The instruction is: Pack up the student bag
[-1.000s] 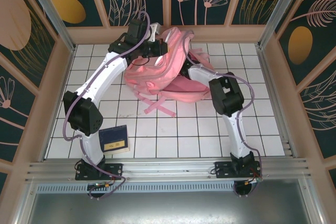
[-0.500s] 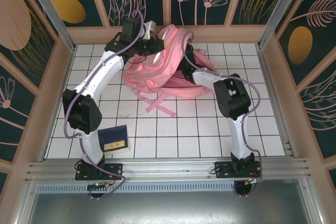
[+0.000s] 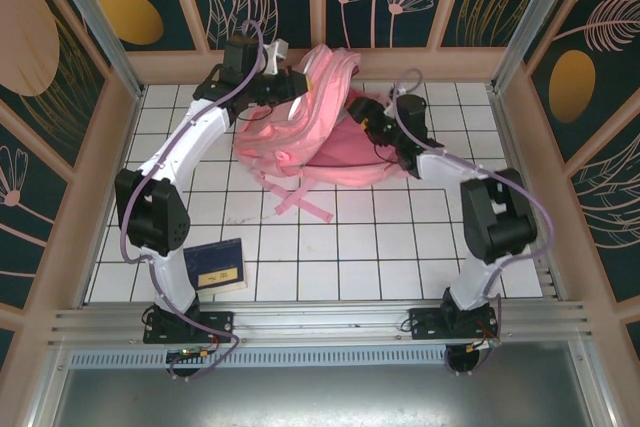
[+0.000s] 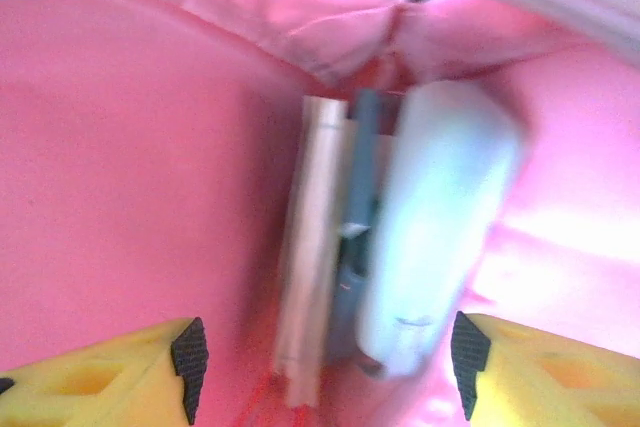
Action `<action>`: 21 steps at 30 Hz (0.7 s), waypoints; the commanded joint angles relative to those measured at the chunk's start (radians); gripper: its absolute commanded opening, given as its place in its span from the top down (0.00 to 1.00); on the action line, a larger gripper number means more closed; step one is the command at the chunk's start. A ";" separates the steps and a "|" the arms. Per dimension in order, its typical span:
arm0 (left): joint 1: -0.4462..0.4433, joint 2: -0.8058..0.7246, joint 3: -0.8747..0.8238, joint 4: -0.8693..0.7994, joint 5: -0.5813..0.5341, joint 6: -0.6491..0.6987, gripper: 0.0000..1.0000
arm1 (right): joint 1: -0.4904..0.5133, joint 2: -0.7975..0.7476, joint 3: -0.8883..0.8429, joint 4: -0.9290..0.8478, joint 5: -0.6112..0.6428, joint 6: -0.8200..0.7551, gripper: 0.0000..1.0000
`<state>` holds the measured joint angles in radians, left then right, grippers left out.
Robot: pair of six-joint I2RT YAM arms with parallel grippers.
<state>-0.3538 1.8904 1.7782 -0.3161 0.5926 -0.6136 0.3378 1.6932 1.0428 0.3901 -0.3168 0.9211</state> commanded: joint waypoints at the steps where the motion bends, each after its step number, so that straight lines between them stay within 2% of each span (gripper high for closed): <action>1: 0.005 -0.041 -0.093 0.136 0.026 -0.037 0.87 | 0.010 -0.224 -0.105 -0.166 0.335 -0.092 0.33; 3: -0.013 -0.051 -0.170 0.181 0.024 -0.047 0.84 | 0.012 -0.345 -0.179 -0.182 0.460 -0.098 0.34; 5: -0.048 -0.043 -0.225 0.217 0.034 -0.044 0.81 | 0.012 -0.444 -0.221 -0.199 0.532 -0.120 0.35; 10: -0.156 0.047 -0.229 0.217 0.042 -0.028 0.68 | 0.020 -0.546 -0.191 -0.282 0.538 -0.195 0.35; 14: -0.181 0.059 -0.220 0.209 0.009 -0.031 0.53 | 0.041 -0.574 -0.155 -0.331 0.516 -0.253 0.34; 18: -0.180 -0.087 -0.226 0.086 -0.153 0.062 0.40 | 0.063 -0.588 -0.131 -0.361 0.447 -0.317 0.34; 21: -0.180 -0.295 -0.295 -0.022 -0.382 0.113 0.33 | 0.110 -0.563 -0.097 -0.372 0.364 -0.389 0.34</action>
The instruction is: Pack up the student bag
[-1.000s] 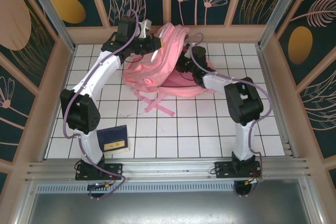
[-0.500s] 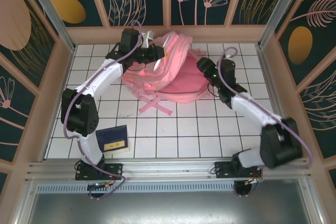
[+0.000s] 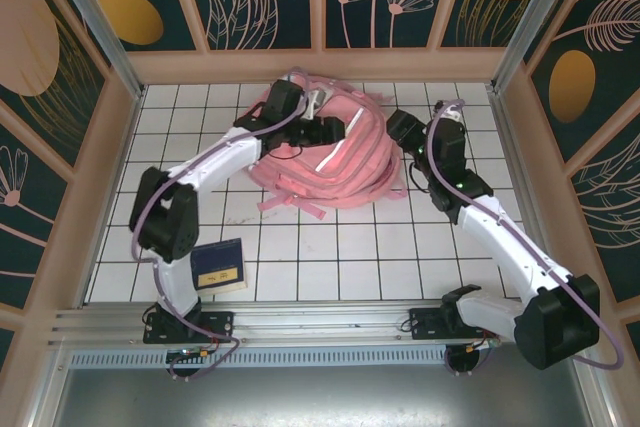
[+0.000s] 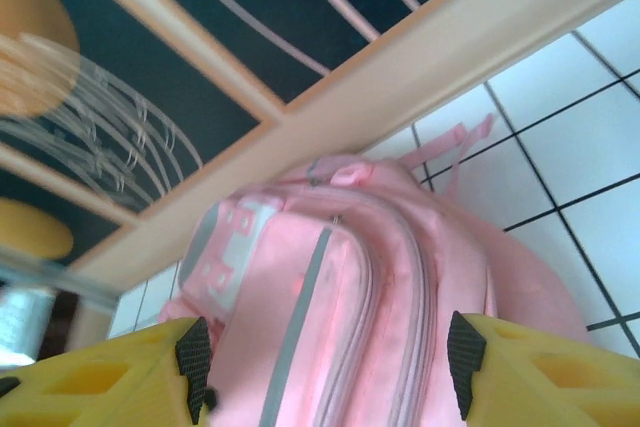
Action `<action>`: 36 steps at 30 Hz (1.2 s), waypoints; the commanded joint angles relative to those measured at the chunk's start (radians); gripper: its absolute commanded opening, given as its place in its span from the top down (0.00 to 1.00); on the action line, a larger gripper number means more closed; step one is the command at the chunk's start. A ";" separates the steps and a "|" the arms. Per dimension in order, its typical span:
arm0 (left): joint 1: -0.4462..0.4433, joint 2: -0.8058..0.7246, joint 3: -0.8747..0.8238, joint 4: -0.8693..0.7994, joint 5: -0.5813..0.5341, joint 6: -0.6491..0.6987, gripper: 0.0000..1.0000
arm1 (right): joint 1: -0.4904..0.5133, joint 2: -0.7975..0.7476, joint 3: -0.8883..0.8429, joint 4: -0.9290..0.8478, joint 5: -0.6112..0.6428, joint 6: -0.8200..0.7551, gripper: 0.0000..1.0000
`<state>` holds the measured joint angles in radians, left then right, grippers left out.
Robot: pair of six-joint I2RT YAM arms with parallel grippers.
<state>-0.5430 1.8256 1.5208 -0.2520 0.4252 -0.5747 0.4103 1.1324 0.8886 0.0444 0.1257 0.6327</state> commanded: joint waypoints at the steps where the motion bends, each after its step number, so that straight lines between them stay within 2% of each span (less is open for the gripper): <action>1: 0.010 -0.325 -0.108 -0.083 -0.283 0.069 0.30 | 0.076 0.029 0.087 -0.041 -0.103 -0.132 0.34; 3: 0.014 -0.501 -0.250 -0.086 -0.411 0.014 0.20 | 0.130 0.093 0.127 -0.054 -0.145 -0.170 0.34; 4: 0.023 -0.584 -0.314 -0.105 -0.436 -0.032 0.17 | 0.171 0.141 0.149 -0.056 -0.191 -0.179 0.34; 7: 0.034 -0.762 -0.463 -0.191 -0.455 -0.109 0.15 | 0.256 0.286 0.208 -0.043 -0.313 -0.191 0.35; 10: 0.034 -0.850 -0.542 -0.374 -0.563 -0.322 0.10 | 0.354 0.457 0.304 -0.043 -0.397 -0.247 0.35; 14: 0.034 -0.939 -0.699 -0.606 -0.578 -0.555 0.06 | 0.452 0.731 0.494 -0.120 -0.516 -0.297 0.35; 17: 0.034 -1.087 -0.845 -0.706 -0.551 -0.676 0.06 | 0.498 0.884 0.619 -0.153 -0.564 -0.311 0.36; 20: 0.035 -1.198 -0.920 -0.747 -0.495 -0.704 0.03 | 0.513 0.994 0.712 -0.150 -0.651 -0.290 0.36; 26: 0.034 -1.278 -1.017 -0.834 -0.389 -0.738 0.01 | 0.527 1.169 0.894 -0.184 -0.799 -0.257 0.36; 31: 0.034 -1.356 -1.124 -0.799 -0.327 -0.788 0.01 | 0.556 1.273 1.049 -0.300 -0.781 -0.294 0.36; 36: 0.034 -1.320 -1.166 -0.738 -0.328 -0.789 0.01 | 0.575 1.330 1.123 -0.344 -0.799 -0.292 0.35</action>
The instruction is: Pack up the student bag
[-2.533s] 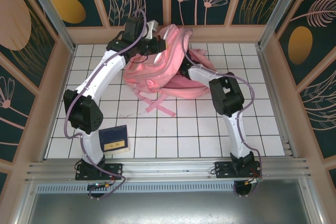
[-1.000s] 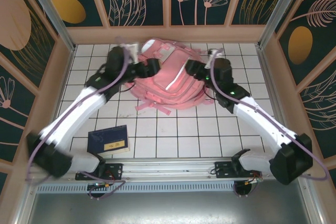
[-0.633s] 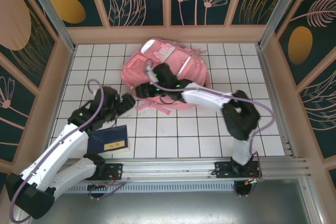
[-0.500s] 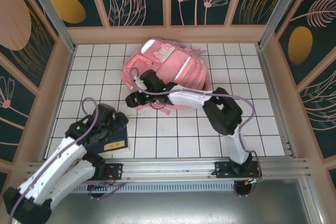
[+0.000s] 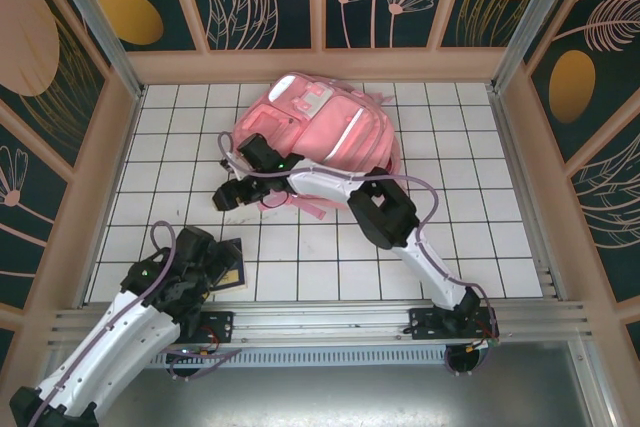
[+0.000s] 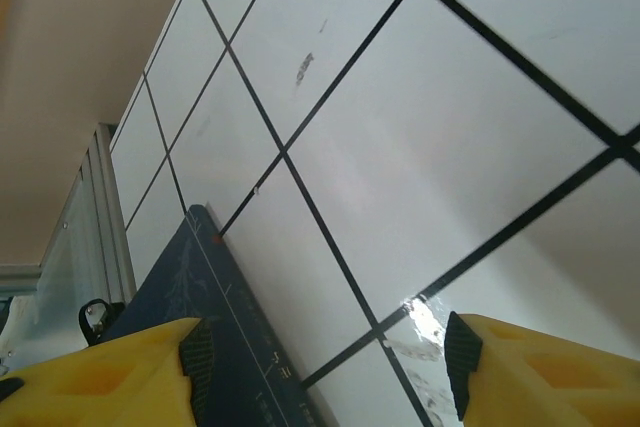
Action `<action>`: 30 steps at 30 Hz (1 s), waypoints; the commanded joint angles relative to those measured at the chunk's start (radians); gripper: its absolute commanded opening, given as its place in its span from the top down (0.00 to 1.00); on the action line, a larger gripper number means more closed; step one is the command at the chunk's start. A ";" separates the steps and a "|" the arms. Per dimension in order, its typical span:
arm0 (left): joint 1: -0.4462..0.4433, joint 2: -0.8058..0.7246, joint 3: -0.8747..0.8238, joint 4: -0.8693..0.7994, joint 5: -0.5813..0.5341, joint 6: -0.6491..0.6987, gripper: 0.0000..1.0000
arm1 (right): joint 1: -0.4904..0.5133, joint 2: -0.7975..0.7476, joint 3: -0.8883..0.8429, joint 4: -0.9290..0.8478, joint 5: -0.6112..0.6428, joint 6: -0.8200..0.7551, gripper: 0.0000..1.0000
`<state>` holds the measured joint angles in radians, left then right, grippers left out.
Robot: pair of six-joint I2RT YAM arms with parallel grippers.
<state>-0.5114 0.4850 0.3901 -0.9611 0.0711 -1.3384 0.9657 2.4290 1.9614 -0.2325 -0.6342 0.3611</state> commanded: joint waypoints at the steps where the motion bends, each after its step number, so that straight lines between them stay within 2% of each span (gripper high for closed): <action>1: 0.002 0.036 -0.046 -0.013 0.026 -0.022 0.01 | 0.025 0.045 0.066 -0.080 -0.038 -0.023 0.35; 7: 0.002 0.118 -0.069 0.052 -0.024 -0.001 0.01 | 0.038 0.085 0.106 -0.129 -0.017 -0.021 0.35; 15: 0.002 0.264 0.011 0.087 -0.146 0.098 0.01 | 0.032 0.128 0.112 -0.207 -0.009 -0.057 0.35; 25: 0.002 0.334 0.009 0.162 -0.196 0.125 0.01 | 0.034 0.121 0.013 -0.168 -0.249 -0.048 0.35; 30: 0.002 0.344 -0.012 0.218 -0.172 0.156 0.02 | 0.046 0.082 -0.049 -0.166 -0.301 -0.069 0.36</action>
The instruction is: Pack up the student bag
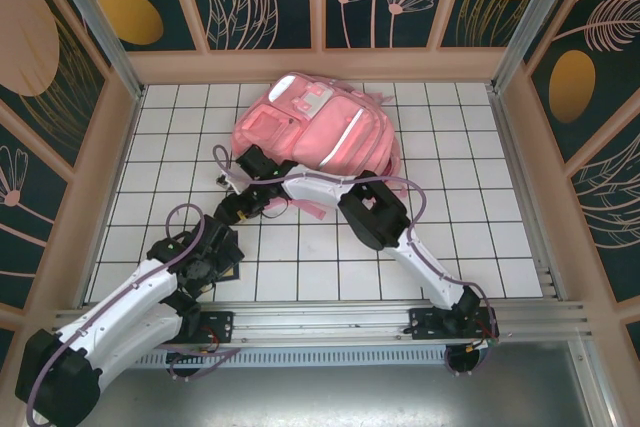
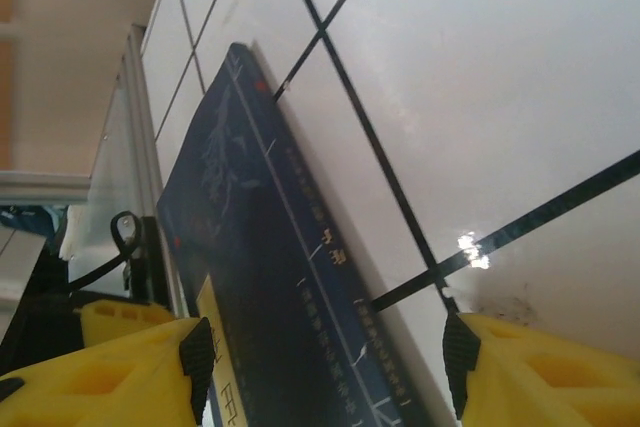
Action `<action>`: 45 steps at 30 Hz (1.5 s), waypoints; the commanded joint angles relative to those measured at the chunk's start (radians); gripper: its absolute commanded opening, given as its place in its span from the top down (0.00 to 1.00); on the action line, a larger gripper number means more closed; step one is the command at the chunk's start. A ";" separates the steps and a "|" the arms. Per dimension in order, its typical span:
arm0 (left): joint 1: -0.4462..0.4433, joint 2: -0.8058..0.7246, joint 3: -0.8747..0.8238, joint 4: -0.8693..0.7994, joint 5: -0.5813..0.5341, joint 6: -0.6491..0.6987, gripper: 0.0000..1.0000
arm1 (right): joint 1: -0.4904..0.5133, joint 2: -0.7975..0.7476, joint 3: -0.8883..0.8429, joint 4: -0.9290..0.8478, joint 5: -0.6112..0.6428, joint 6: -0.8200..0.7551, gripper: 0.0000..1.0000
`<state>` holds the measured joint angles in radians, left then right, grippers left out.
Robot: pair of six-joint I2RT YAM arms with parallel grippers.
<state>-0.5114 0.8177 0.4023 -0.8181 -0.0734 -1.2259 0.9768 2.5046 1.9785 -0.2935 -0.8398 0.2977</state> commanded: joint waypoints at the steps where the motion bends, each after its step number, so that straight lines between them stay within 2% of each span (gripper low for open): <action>1: 0.002 0.015 -0.028 0.087 -0.018 0.056 0.02 | 0.037 0.003 -0.073 -0.108 -0.115 -0.013 0.36; 5: 0.002 0.026 -0.040 0.133 0.033 0.100 0.01 | 0.032 -0.019 -0.138 -0.053 -0.195 0.011 0.36; 13: 0.001 0.024 -0.061 0.239 0.165 0.195 0.04 | -0.016 -0.171 -0.401 0.249 -0.315 0.187 0.39; 17: -0.005 0.077 -0.050 0.314 0.202 0.221 0.04 | -0.028 -0.251 -0.512 0.297 -0.299 0.207 0.39; 23: -0.073 0.243 0.016 0.442 0.249 0.267 0.04 | -0.036 -0.339 -0.686 0.329 -0.222 0.214 0.40; 28: -0.097 0.284 0.071 0.416 0.210 0.293 0.03 | -0.080 -0.435 -0.836 0.325 -0.123 0.207 0.42; 33: -0.098 0.184 0.045 0.328 0.135 0.248 0.02 | -0.083 -0.508 -0.810 0.142 0.097 0.122 0.43; 38: -0.095 -0.014 0.038 0.206 0.054 0.164 0.02 | -0.083 -0.540 -0.725 0.065 0.266 0.117 0.43; 45: -0.094 -0.093 -0.001 0.136 0.010 0.008 0.02 | -0.079 -0.432 -0.540 -0.019 0.262 0.113 0.39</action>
<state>-0.6079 0.7345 0.4274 -0.6136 -0.0139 -1.1240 0.8925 2.0205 1.3643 -0.2428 -0.6064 0.4278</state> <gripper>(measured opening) 0.976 0.603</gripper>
